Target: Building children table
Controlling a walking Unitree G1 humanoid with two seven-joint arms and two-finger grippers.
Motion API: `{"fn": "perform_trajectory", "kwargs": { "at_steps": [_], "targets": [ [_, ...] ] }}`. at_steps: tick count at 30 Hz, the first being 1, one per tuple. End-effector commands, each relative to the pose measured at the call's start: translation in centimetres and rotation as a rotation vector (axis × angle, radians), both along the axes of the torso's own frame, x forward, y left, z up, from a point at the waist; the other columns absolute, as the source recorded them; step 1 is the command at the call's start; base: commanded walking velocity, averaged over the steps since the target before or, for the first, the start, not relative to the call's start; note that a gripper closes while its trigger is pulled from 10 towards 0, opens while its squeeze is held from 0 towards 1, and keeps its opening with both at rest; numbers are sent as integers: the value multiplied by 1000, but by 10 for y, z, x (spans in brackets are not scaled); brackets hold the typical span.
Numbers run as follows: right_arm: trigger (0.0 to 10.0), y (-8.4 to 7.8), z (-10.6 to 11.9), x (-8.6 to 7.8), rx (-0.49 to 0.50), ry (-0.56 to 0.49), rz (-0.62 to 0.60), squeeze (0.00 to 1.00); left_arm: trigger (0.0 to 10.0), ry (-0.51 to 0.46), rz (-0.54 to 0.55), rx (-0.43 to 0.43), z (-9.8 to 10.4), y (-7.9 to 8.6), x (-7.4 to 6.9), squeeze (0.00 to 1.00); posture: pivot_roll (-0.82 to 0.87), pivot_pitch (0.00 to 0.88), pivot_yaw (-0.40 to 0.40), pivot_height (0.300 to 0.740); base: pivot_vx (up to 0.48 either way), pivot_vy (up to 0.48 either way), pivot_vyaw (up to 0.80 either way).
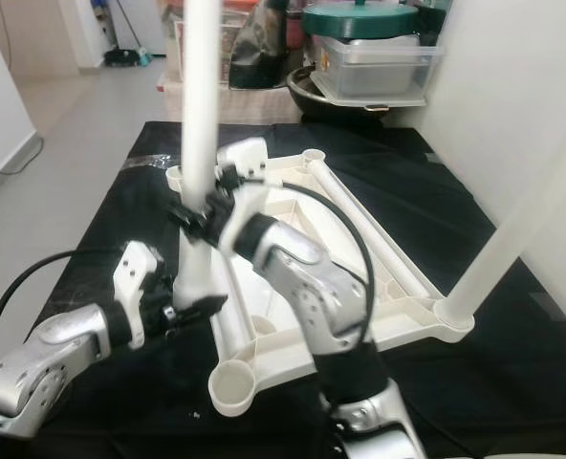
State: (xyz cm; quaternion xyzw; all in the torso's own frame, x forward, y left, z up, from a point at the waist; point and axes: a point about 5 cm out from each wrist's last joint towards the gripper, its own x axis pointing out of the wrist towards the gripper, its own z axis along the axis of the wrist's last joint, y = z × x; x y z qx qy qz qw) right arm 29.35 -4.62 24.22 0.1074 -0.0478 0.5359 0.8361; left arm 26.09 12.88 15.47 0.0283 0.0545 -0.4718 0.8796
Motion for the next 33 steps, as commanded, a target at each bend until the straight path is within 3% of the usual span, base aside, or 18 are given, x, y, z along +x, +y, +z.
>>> {"fn": "perform_trajectory", "kwargs": {
  "at_steps": [1, 4, 12, 13, 15, 16, 17, 18, 32, 33],
  "targets": [
    [10000, 8, 5, -13, 13, -21, 129, 0, 10000, -17, -35, 17, 4, -2, -4, 0, 82, 0, -37, 740, 0, 0, 0],
    [10000, 6, 1, -22, 25, 12, 240, 0, 10000, -16, -73, 25, 5, 0, -11, 0, 88, 0, -44, 740, 0, 0, 0],
    [10000, 10, 0, -21, 83, 44, 268, 0, 10000, -4, -129, 20, 4, -5, -20, 0, 90, 0, -44, 740, 0, 0, 0],
    [6667, 10, 0, -21, 90, 45, 268, 0, 10000, 0, -134, 21, 3, -6, -20, 0, 90, 0, -44, 740, 0, 0, 0],
    [6667, 10, 1, -21, 95, 47, 270, 0, 10000, 3, -140, 25, 2, -6, -21, 0, 88, 0, -42, 740, 0, 0, 0],
    [2196, 11, 0, -21, 97, 50, 274, 0, 10000, 7, -149, 28, 1, -7, -22, 0, 88, 0, -42, 740, 0, 0, 0],
    [2196, 11, 0, -21, 97, 50, 274, 0, 10000, 7, -149, 28, 1, -7, -22, 0, 88, 0, -42, 740, 0, 0, 0],
    [0, 10, -1, -22, 94, 58, 282, 0, 10000, 10, -164, 48, 0, -6, -25, 0, 89, 0, -40, 740, 0, 0, 0],
    [0, 2, -15, -19, -2, 34, 258, 0, 10000, 37, -195, 109, -4, 5, -31, 0, 95, 0, -36, 740, 0, 0, 0],
    [2549, 1, -17, -20, -29, 25, 265, 0, 10000, 39, -193, 120, -4, 8, -32, 0, 99, 0, -36, 740, 0, 0, 0]
  ]
}}
